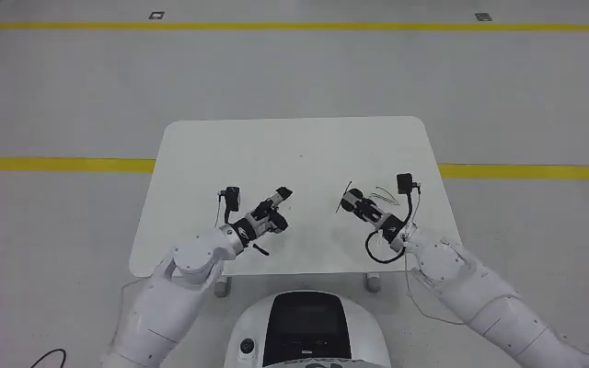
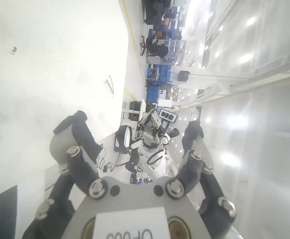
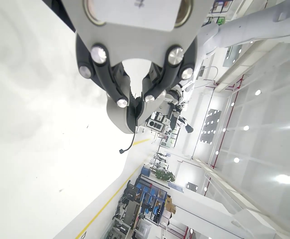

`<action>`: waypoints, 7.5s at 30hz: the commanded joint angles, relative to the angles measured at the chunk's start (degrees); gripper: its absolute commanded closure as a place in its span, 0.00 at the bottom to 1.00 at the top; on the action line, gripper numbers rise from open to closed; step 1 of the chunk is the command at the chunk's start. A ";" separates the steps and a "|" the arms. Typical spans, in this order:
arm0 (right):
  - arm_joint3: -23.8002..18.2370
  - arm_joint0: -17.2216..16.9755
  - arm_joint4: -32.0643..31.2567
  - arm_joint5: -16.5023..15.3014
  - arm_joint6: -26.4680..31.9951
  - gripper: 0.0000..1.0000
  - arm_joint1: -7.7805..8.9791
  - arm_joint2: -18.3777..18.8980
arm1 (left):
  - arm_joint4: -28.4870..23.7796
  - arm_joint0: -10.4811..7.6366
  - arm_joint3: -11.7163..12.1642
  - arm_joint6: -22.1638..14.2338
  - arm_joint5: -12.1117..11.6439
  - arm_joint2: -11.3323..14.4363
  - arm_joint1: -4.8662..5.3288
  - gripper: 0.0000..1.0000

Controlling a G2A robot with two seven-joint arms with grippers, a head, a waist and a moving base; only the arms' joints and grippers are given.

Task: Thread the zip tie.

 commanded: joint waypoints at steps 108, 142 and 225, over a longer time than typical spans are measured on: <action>-0.17 -5.92 1.02 3.23 -0.08 1.00 -10.82 5.61 | -4.38 -7.64 8.54 1.32 -17.27 13.77 -2.59 0.60; 0.42 -7.24 -2.60 5.04 1.78 1.00 -13.33 8.77 | -4.33 -8.18 9.45 2.75 -17.36 13.95 -2.55 0.77; 15.82 -6.02 31.67 0.74 58.42 0.00 -14.18 24.27 | -27.55 -11.26 16.29 -36.26 -8.99 9.82 -0.12 1.00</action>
